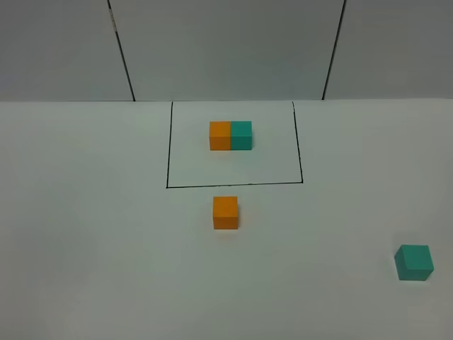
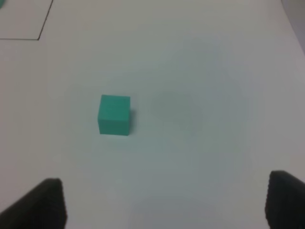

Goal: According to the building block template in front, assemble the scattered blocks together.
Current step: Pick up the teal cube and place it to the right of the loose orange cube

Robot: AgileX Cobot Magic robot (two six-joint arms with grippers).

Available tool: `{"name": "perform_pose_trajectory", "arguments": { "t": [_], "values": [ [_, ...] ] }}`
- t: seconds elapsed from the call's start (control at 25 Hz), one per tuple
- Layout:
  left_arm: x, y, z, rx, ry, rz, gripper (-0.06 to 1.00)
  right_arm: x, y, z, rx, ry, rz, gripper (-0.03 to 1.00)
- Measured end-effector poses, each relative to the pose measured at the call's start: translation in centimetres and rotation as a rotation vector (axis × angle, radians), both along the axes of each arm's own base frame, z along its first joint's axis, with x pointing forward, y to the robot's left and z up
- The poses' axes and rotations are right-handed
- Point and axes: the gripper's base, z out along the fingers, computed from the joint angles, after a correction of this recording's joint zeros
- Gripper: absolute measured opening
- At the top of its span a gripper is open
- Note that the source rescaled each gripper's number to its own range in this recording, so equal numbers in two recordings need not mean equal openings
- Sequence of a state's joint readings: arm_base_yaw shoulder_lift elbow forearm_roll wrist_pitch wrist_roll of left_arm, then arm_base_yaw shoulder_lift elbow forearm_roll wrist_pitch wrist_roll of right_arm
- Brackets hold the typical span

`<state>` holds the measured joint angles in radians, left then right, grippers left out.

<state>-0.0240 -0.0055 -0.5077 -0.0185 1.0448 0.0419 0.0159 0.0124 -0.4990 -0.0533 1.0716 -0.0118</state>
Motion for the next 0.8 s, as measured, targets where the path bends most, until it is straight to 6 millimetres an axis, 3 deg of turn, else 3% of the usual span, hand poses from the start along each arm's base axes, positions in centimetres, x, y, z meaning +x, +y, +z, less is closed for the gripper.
{"name": "perform_pose_trajectory", "arguments": {
  "t": [0.8],
  "values": [
    [0.01, 0.0, -0.02, 0.0, 0.001, 0.0, 0.7, 0.09, -0.02, 0.0, 0.028, 0.005, -0.018, 0.79]
  ]
}}
